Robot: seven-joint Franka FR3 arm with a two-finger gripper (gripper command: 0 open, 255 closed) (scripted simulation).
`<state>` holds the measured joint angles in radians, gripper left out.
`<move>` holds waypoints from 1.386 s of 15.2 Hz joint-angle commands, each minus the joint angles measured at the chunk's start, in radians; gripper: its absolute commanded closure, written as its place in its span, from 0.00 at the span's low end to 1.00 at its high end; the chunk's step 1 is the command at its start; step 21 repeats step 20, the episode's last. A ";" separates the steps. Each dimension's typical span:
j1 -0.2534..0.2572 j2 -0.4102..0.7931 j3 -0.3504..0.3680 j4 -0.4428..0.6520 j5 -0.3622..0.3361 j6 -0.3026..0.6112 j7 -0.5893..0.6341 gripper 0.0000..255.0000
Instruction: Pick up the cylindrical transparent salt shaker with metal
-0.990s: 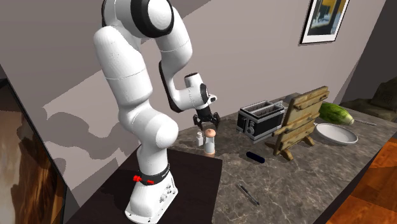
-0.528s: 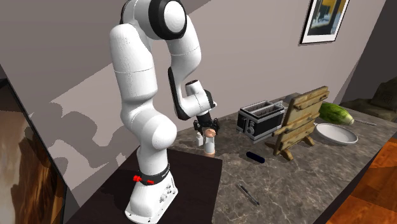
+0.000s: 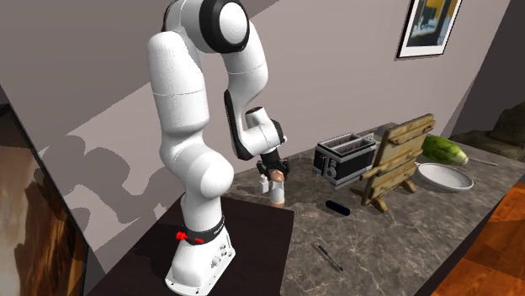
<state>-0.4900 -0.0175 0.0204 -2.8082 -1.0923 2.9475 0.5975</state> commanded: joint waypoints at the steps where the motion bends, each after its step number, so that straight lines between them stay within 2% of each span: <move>1: 0.000 0.001 0.000 -0.002 0.002 -0.001 -0.001 1.00; 3: 0.002 0.002 0.002 -0.001 0.000 -0.001 0.003 1.00; 8: 0.043 -0.108 -0.002 -0.047 0.244 -0.048 -0.210 1.00; 13: 0.113 -0.211 -0.036 -0.068 0.418 -0.122 -0.360 1.00; 18: 0.172 -0.304 -0.068 -0.069 0.525 -0.211 -0.454 1.00; 21: 0.173 -0.307 -0.070 -0.069 0.527 -0.214 -0.456 1.00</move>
